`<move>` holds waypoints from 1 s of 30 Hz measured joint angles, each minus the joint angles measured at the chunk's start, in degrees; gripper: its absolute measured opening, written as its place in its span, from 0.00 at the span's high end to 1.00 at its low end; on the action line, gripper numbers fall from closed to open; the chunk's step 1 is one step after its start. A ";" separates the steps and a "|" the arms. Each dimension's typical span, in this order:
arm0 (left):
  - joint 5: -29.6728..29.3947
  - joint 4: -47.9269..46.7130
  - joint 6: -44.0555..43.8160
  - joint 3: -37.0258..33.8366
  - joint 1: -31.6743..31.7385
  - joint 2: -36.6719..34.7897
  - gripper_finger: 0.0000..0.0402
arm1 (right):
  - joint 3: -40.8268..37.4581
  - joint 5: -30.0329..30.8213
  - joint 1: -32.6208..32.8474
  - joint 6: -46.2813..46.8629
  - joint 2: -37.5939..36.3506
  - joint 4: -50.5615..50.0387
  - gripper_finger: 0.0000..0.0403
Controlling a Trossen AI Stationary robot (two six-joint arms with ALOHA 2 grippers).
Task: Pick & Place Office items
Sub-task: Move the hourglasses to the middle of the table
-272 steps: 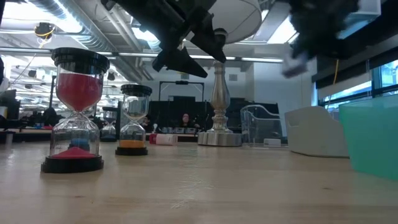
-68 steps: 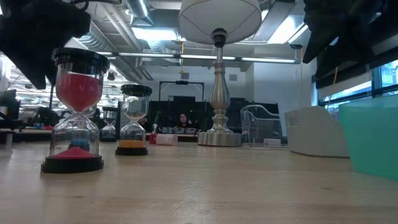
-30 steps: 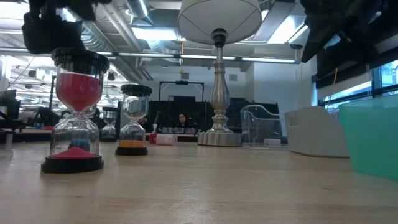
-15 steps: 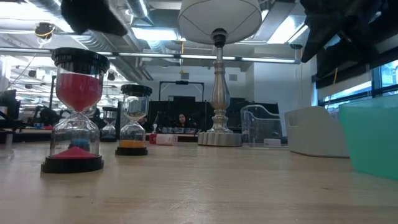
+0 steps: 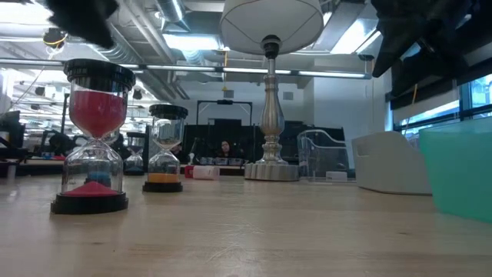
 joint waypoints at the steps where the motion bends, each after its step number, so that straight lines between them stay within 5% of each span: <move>1: -0.32 -1.73 0.02 0.00 -0.66 0.00 0.17 | 0.00 -0.04 -0.02 0.00 0.00 0.00 0.34; 8: -6.65 -9.06 1.99 -2.26 -4.84 -0.02 0.17 | 0.00 -0.09 -0.02 0.00 0.00 0.02 0.34; 18: -11.16 14.43 6.06 -12.28 -4.95 0.00 0.17 | 0.00 -0.09 -0.02 0.02 0.00 0.02 0.34; 30: -8.25 22.99 4.31 -14.78 0.18 0.04 0.17 | 0.00 -0.05 -0.01 0.05 0.00 0.02 0.34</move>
